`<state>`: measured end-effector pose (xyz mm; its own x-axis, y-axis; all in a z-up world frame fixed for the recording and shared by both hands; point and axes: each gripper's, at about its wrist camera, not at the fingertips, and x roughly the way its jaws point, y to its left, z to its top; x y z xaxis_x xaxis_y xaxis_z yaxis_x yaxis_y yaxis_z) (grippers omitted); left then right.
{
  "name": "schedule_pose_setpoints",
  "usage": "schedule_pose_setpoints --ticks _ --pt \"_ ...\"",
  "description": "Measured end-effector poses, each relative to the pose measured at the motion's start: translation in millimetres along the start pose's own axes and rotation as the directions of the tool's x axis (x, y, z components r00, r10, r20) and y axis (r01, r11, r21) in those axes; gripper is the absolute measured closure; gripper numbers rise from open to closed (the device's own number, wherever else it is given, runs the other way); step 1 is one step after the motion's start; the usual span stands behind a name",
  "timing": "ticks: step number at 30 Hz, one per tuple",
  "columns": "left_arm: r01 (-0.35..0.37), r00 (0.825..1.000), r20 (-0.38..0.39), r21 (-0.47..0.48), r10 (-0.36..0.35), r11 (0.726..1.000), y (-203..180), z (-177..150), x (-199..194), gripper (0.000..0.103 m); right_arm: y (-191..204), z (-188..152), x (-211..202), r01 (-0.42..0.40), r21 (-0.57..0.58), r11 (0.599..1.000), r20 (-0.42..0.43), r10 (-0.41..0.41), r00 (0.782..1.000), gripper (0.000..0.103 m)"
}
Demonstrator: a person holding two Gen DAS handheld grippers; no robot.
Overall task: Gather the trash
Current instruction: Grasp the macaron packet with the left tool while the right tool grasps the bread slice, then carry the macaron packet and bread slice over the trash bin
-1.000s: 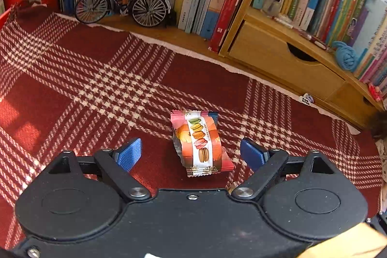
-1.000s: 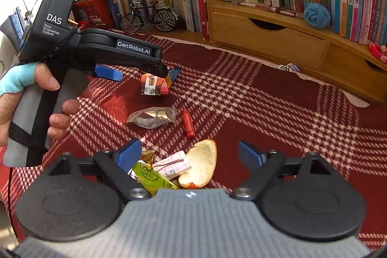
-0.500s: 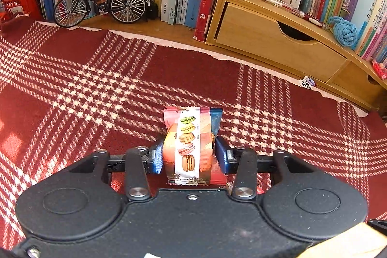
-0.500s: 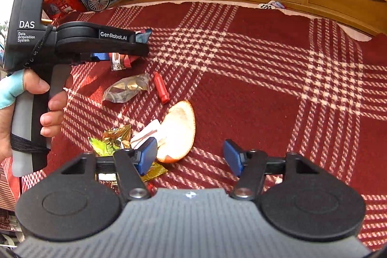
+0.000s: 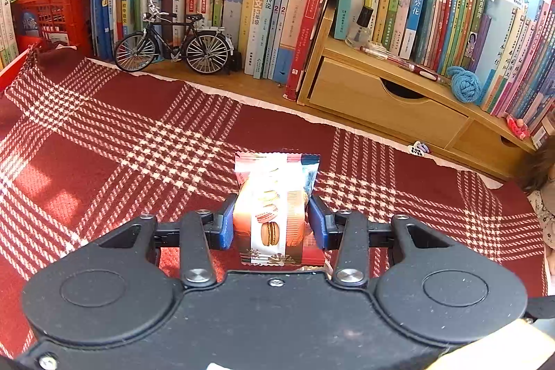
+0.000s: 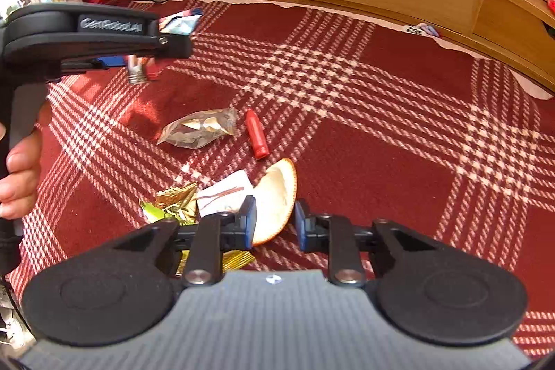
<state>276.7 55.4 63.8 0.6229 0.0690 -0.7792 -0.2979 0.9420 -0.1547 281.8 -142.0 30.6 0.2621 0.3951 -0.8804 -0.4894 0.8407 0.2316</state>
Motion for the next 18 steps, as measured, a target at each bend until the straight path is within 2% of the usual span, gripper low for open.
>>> schedule_pose_setpoints --ticks 1,2,3,5,11,14,18 --pt "-0.002 1.000 0.004 0.000 0.002 1.000 1.5 -2.4 -5.2 0.062 -2.6 -0.3 -2.1 0.013 0.011 1.000 -0.003 -0.013 1.000 0.068" --pt "-0.005 1.000 0.007 0.001 0.005 1.000 2.7 -4.8 -9.2 0.062 -5.5 -0.3 -3.1 0.025 0.013 1.000 -0.012 -0.025 1.000 0.053" --pt "-0.007 1.000 0.010 0.000 0.007 1.000 3.6 -7.6 -13.2 0.062 -6.2 -1.0 -3.5 0.024 0.005 1.000 -0.022 -0.024 0.999 0.044" --pt "-0.012 1.000 0.013 -0.002 0.012 1.000 5.2 -13.5 -21.5 0.062 -3.1 -3.5 -4.1 0.003 -0.019 1.000 -0.030 -0.004 1.000 0.040" --pt "-0.030 0.999 0.019 0.009 0.030 1.000 7.2 -25.6 -36.6 0.062 18.2 -0.3 18.4 0.036 -0.071 0.997 -0.059 -0.040 0.997 0.038" --pt "-0.033 0.999 0.024 0.020 0.032 0.999 7.1 -30.8 -42.7 0.062 25.6 3.3 19.3 0.057 -0.090 0.994 -0.020 -0.059 0.998 0.060" --pt "-0.036 0.999 0.035 0.030 0.035 0.999 9.7 -38.1 -54.3 0.062 20.4 4.8 11.6 0.060 -0.047 0.997 0.004 -0.060 0.998 0.061"
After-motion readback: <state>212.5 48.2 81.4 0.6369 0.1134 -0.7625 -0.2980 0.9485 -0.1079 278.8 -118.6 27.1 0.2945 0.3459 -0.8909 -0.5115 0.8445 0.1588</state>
